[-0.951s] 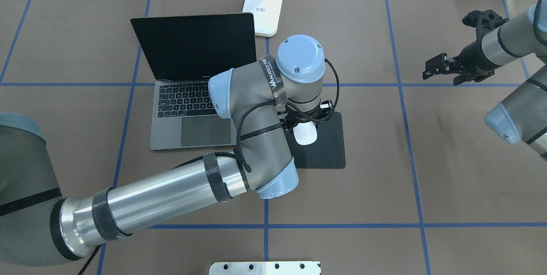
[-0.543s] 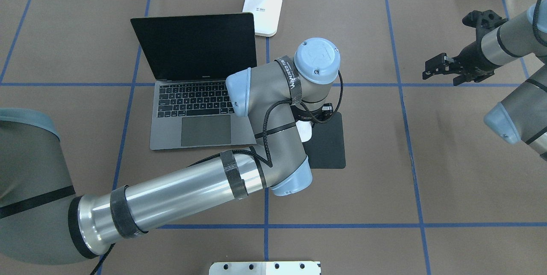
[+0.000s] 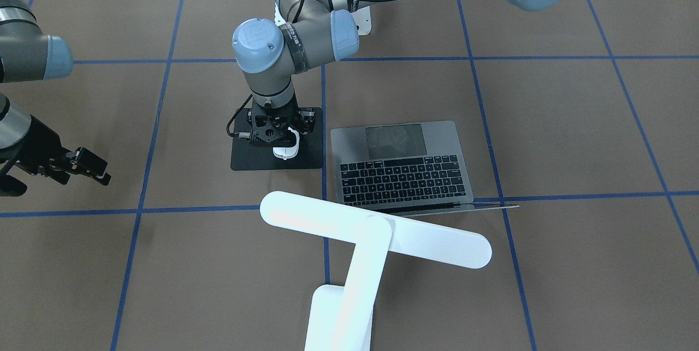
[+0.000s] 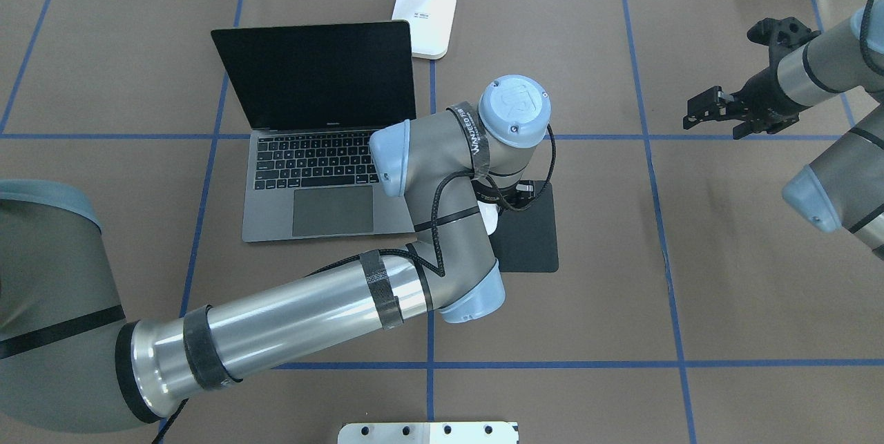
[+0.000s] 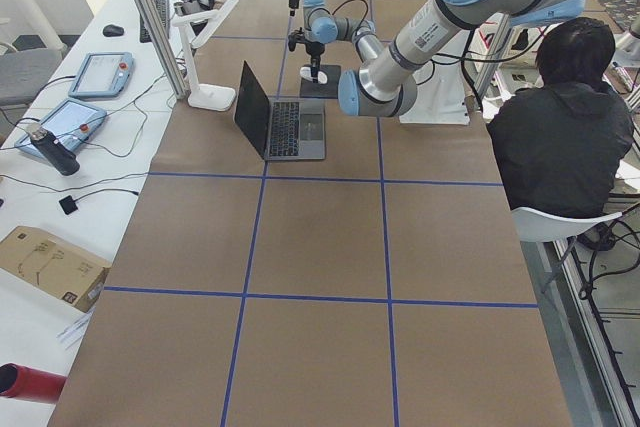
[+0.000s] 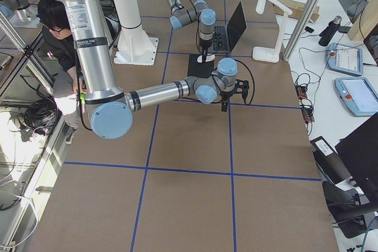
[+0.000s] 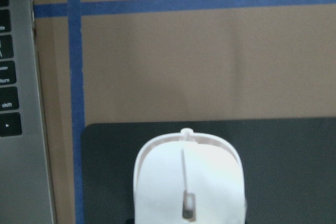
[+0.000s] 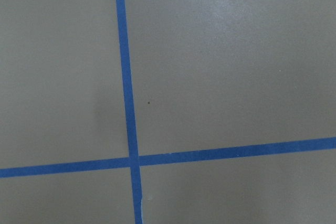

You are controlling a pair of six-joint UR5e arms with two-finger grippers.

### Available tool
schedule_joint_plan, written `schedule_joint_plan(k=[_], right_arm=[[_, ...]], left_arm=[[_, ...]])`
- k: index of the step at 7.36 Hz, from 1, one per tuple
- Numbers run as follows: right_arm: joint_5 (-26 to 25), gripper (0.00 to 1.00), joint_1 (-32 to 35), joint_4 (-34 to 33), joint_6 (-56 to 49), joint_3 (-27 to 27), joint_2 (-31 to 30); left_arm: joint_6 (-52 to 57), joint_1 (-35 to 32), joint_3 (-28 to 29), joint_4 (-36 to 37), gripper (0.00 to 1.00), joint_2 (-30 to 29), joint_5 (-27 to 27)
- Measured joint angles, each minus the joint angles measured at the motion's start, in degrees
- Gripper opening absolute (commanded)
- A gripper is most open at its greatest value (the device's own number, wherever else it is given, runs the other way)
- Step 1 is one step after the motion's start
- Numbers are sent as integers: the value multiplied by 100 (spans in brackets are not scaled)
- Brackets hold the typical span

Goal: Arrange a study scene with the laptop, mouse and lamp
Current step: 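Lower the white mouse onto the black mouse pad with the left gripper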

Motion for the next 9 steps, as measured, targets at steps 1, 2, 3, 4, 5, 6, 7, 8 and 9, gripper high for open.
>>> schedule_joint_plan(k=[1, 2, 3, 4, 5, 6, 7, 8, 9], right_arm=[[0, 100, 0, -6, 0, -17, 0], [0, 100, 0, -26, 0, -28, 0], [0, 100, 0, -61, 0, -32, 2], [0, 100, 0, -87, 0, -36, 4], [0, 100, 0, -98, 0, -40, 3], [0, 100, 0, -102, 0, -47, 1], [0, 100, 0, -112, 0, -55, 0], [0, 100, -3, -127, 0, -66, 4], [0, 100, -6, -134, 0, -78, 13]], left_arm=[[203, 18, -1, 2, 27, 6, -1], [337, 45, -2, 8, 28, 10, -4], [394, 85, -12, 49, 29, 12, -9], [412, 127, -36, 136, 30, 18, -13], [407, 168, -62, 205, 38, 24, -15], [390, 204, -74, 237, 54, 25, -16], [379, 227, -76, 249, 69, 24, -16], [376, 244, -72, 251, 95, 27, -15], [378, 265, -68, 249, 99, 33, -11]])
